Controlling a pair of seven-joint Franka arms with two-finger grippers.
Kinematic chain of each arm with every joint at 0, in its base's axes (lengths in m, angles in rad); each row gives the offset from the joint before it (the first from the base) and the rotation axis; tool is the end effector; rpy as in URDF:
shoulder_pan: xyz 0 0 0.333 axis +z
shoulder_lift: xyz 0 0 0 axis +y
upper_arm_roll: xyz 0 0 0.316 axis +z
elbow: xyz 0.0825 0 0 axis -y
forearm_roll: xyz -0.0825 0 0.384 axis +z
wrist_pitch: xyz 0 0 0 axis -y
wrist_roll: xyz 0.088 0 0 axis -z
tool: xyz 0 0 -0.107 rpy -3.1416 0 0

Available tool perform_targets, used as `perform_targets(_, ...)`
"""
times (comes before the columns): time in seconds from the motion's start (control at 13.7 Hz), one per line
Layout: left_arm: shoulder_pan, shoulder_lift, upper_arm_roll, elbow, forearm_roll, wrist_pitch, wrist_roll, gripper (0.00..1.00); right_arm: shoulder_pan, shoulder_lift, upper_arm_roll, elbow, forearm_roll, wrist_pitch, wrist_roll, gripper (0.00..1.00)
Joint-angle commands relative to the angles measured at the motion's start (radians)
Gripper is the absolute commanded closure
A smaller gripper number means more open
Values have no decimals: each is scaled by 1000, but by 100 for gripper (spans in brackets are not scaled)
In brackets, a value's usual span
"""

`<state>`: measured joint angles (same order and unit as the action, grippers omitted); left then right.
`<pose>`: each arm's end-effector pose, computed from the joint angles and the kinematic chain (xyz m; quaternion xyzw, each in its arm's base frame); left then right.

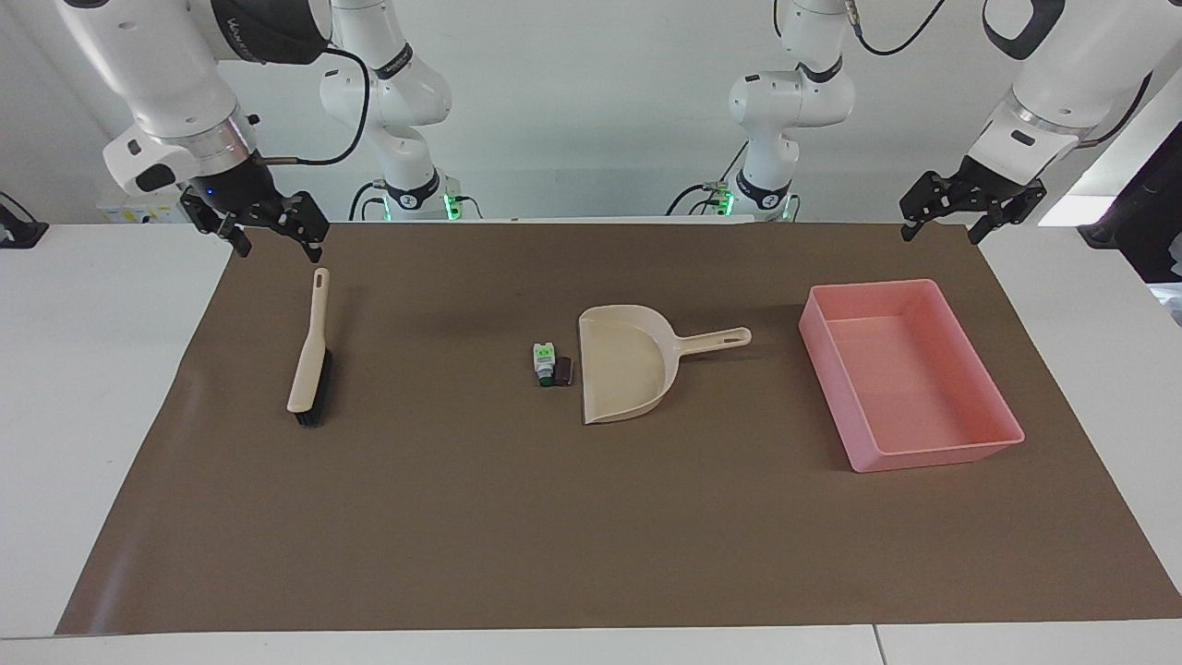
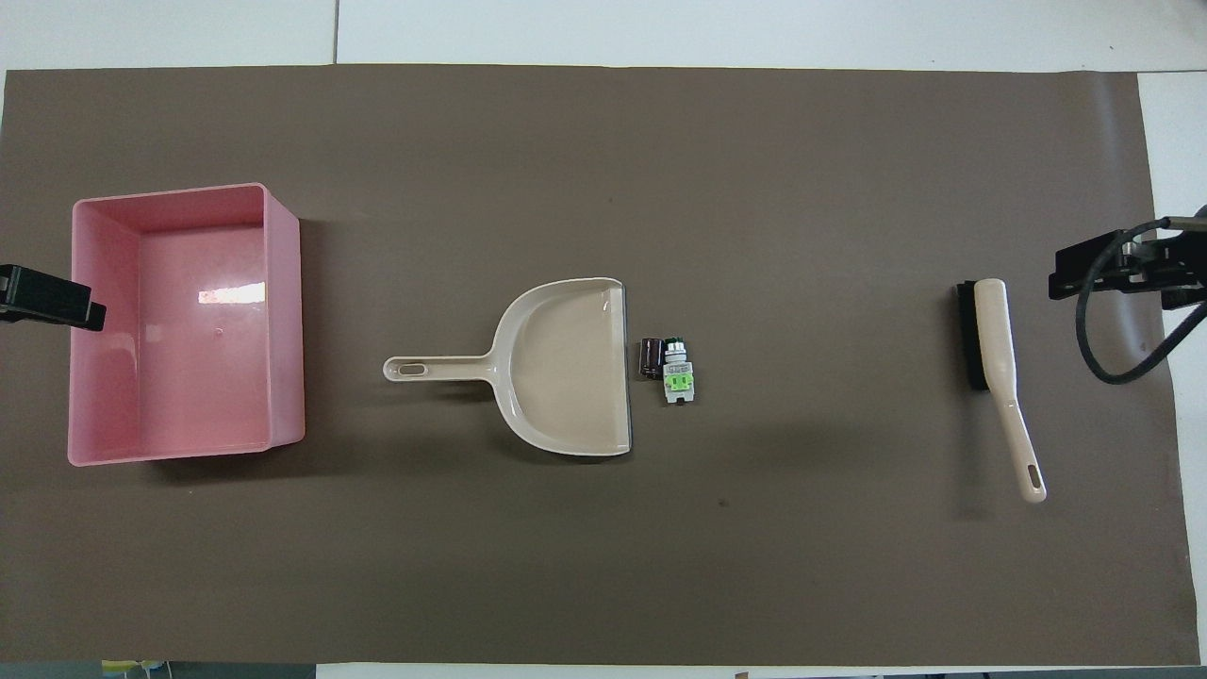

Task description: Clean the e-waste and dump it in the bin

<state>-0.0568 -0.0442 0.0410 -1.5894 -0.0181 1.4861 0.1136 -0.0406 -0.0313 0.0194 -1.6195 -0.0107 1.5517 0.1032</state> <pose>0.5317 -0.0099 0.6326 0.9974 -0.0652 -0.0290 0.0114 0.5418 -0.0125 0.6171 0.9979 -0.0622 -0.0180 0.0064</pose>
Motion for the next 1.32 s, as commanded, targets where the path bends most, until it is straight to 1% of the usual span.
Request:
perform_targets(0.0, 6, -8, -7, -12, 7, 8, -9, 0, -4, -4, 1, -5, 8, 13, -23, 0)
perform_targets(0.44, 8, -9, -6, -14, 7, 0, -14, 0, -7, -4, 1, -5, 9, 11, -16, 0)
perform_targets(0.66, 3, -14, -7, -14, 7, -9, -11, 0, -7, -10, 1, -25, 9, 18, -22, 0)
perform_targets(0.88, -1, -14, -10, -14, 7, -9, -14, 0, -16, -16, -1, -54, 9, 60, -30, 0)
perform_targets(0.95, -8, -14, -12, -15, 7, -1, -8, 0, -19, -41, -2, -107, 9, 92, -31, 0)
perform_targets(1.1, 0, -13, -13, -23, 7, 31, 8, 0, -51, -125, -7, -302, 8, 206, -89, 0)
perform_targets(1.17, 2, -14, -13, -27, 7, 57, 52, 0, -64, -169, -7, -400, 8, 266, -135, 0)
perform_targets(1.24, -4, -13, -13, -27, 7, 69, 148, 0, -71, -203, -10, -490, 8, 325, -163, 0)
